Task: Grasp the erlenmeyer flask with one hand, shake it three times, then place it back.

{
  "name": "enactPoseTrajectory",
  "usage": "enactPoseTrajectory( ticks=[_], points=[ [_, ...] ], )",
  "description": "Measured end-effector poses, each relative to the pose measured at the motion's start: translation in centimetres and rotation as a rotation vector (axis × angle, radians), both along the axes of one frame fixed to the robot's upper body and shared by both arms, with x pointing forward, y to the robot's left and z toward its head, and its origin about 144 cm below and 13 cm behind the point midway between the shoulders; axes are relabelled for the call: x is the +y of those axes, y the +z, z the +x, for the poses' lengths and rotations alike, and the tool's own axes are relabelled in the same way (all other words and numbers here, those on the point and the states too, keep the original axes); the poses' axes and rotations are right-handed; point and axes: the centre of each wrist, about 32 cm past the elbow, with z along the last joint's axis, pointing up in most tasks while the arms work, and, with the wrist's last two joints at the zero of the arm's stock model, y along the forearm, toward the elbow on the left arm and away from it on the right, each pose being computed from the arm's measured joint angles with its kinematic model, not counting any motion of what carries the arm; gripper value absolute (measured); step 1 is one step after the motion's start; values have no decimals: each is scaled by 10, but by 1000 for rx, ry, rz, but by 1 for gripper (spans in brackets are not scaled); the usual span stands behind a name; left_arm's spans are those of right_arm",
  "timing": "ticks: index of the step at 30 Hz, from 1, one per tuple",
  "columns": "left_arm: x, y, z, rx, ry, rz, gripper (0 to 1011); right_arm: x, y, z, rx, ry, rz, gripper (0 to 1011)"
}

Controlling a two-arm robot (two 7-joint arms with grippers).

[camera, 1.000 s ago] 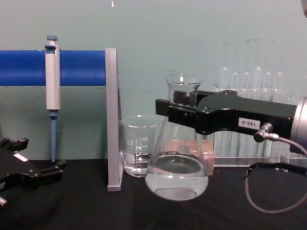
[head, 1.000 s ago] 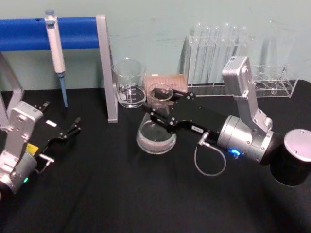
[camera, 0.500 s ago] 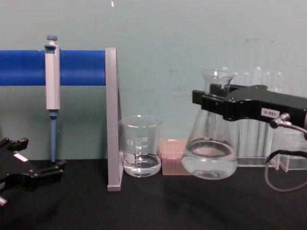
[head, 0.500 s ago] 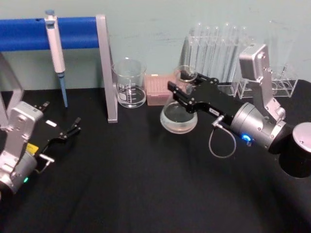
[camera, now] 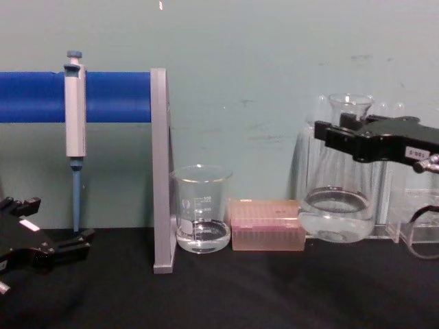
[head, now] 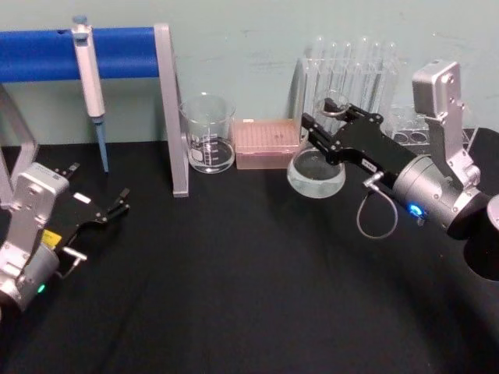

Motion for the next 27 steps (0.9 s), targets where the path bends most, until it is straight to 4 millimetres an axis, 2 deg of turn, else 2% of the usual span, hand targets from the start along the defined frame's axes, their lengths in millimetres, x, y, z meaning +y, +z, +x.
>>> enactPoseTrajectory(
  ticks=[15, 27],
  points=[
    [0, 0, 0, 0, 0, 0, 1001, -11, 0, 1, 0, -68, -2, 457],
    [0, 0, 0, 0, 0, 0, 1001, -2, 0, -3, 5, 1, -5, 457]
  ],
)
